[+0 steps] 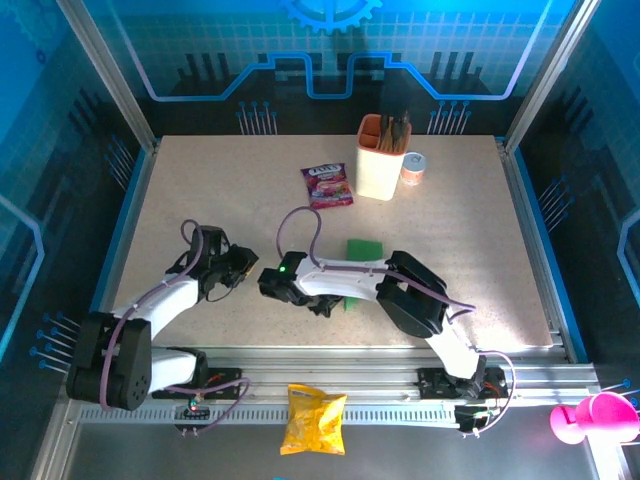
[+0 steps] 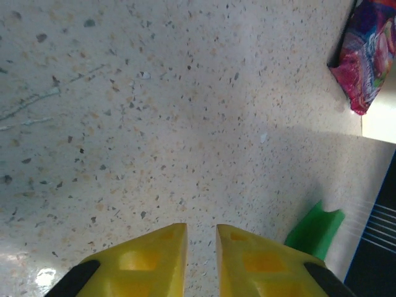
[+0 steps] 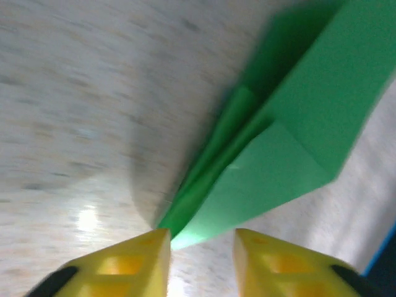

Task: Fold a paper plane with a square sheet of paper (pick it up from the middle)
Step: Turn over the paper at the center of the table, then fold the wing for the fifth time at the center of the table.

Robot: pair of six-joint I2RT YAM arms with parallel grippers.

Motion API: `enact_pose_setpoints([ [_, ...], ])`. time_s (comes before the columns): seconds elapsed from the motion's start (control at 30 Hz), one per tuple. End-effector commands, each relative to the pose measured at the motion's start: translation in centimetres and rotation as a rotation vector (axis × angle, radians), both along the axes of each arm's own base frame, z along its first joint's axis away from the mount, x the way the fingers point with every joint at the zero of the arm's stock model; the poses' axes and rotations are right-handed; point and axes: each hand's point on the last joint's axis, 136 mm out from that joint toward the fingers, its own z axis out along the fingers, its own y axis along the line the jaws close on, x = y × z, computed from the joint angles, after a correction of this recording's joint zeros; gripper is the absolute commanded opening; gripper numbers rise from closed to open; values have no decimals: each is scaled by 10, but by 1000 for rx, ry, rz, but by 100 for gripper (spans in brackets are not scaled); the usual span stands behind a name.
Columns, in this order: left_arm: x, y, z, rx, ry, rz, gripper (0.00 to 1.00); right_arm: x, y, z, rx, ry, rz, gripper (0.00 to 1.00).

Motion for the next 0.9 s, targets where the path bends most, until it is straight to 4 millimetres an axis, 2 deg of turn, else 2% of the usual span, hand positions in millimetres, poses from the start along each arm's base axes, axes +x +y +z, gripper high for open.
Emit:
enact_pose_setpoints([
  [0.0, 1, 4, 7, -35, -10, 13, 21, 1, 36, 23, 219, 40, 18, 42],
  [0.07, 4, 5, 12, -36, -20, 6, 22, 6, 38, 44, 335, 36, 14, 46],
  [0.17, 10, -2, 25, -49, -69, -44, 24, 17, 26, 69, 499, 27, -28, 46],
  [0.3, 12, -27, 46, -67, -130, -170, 24, 37, -20, 78, 669, -12, -158, 45],
  [0.43, -2, -84, 66, -64, -186, -351, 24, 54, -78, 68, 814, -50, -334, 45],
  [0.6, -30, -173, 73, -154, -229, -579, 20, 63, -131, 59, 967, -96, -514, 45],
  [0.63, -35, -191, 71, -175, -232, -625, 19, 67, -137, 62, 1007, -107, -539, 45],
  [0.73, -49, -233, 68, -222, -233, -748, 15, 64, -152, 50, 1062, -94, -605, 45],
  [0.87, -61, -263, 56, -241, -208, -844, 12, 63, -156, 40, 1088, -74, -632, 45],
])
